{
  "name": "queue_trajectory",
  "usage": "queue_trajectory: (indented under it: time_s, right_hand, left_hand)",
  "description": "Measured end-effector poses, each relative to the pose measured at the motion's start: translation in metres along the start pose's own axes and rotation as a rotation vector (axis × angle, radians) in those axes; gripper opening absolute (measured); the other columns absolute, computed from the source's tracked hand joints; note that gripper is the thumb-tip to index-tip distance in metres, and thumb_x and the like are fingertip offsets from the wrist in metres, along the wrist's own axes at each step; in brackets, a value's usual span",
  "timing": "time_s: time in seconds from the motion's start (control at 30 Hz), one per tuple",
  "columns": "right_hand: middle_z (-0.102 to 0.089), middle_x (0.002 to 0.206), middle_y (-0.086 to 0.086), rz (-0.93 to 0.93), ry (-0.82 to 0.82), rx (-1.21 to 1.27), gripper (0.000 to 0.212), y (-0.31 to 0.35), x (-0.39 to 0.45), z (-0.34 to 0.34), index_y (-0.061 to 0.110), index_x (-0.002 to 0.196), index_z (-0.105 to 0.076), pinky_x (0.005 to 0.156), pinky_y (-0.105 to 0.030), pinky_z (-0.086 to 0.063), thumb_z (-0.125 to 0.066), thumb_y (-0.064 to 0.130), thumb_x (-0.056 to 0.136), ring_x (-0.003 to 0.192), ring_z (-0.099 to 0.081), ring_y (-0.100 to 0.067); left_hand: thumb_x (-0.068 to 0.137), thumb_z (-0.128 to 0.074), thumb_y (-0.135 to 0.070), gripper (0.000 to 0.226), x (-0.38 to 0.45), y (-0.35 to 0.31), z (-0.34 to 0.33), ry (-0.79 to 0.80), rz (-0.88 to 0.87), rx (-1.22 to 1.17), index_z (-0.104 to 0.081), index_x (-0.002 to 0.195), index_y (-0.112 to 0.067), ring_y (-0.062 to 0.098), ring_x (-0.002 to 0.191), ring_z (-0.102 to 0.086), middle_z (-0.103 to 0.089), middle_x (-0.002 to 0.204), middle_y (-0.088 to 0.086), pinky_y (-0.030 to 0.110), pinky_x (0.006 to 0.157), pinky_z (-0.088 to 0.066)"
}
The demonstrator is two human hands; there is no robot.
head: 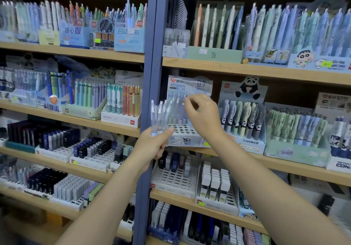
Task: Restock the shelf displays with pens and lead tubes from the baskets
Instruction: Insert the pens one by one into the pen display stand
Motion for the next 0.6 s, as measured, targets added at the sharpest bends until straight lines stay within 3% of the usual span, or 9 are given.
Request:
queue_trajectory:
  time_s: [0.1, 0.23, 0.3, 0.37, 0.6]
  right_hand:
    - [-0.065, 0.071, 0.004, -0.239, 0.246, 0.307, 0.029, 0.012, -0.009, -0.001, 0.010, 0.089, -0.072, 0.057, -0.022, -0.043, -0.061, 0.034, 0.099, 0.059, -0.055, -0.008]
    - [-0.070, 0.078, 0.001, -0.407, 0.335, 0.540, 0.026, 0.009, -0.015, 0.006, 0.014, 0.091, -0.073, 0.051, -0.025, -0.045, -0.063, 0.037, 0.097, 0.062, -0.060, -0.015]
    - [-0.071, 0.081, 0.001, -0.424, 0.374, 0.539, 0.028, 0.007, -0.018, 0.011, 0.014, 0.092, -0.072, 0.053, -0.026, -0.047, -0.065, 0.041, 0.095, 0.064, -0.062, -0.014]
    - [-0.071, 0.080, 0.002, -0.399, 0.411, 0.476, 0.022, 0.006, -0.022, 0.015, 0.011, 0.094, -0.072, 0.054, -0.025, -0.048, -0.068, 0.032, 0.095, 0.063, -0.063, -0.013]
    - [-0.070, 0.093, -0.011, -0.570, 0.241, 0.581, 0.019, -0.024, -0.023, 0.045, 0.002, 0.103, -0.068, 0.064, -0.032, -0.055, -0.061, 0.019, 0.099, 0.071, -0.070, -0.020]
  left_hand:
    - [0.094, -0.069, -0.032, 0.019, -0.004, -0.006, -0.008, 0.094, -0.018, -0.032, -0.057, 0.085, -0.021, 0.013, 0.042, -0.026, -0.042, 0.058, 0.001, 0.022, 0.042, -0.022]
    - [0.094, -0.069, -0.032, 0.018, -0.008, -0.009, -0.016, 0.093, -0.039, 0.005, -0.060, 0.091, -0.017, 0.013, 0.040, -0.028, -0.044, 0.056, 0.001, 0.020, 0.040, -0.024]
    - [0.093, -0.071, -0.031, 0.018, -0.011, -0.010, -0.021, 0.066, -0.039, 0.054, -0.062, 0.094, -0.016, 0.012, 0.040, -0.030, -0.045, 0.057, 0.002, 0.020, 0.039, -0.026]
    - [0.092, -0.073, -0.030, 0.018, -0.013, -0.011, -0.027, 0.046, -0.038, 0.076, -0.062, 0.093, -0.016, 0.010, 0.039, -0.034, -0.046, 0.057, 0.003, 0.020, 0.037, -0.028]
    - [0.100, -0.059, -0.037, 0.028, -0.016, -0.004, -0.043, 0.090, -0.039, 0.029, -0.067, 0.105, -0.011, 0.012, 0.039, -0.032, -0.053, 0.059, 0.001, 0.022, 0.039, -0.026]
Point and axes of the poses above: each hand's wrist, its own x-axis towards the middle knuckle, its own z-axis out of the back of the hand, y = z × x, the point moved 3 cm from there along x, towards the middle knuckle
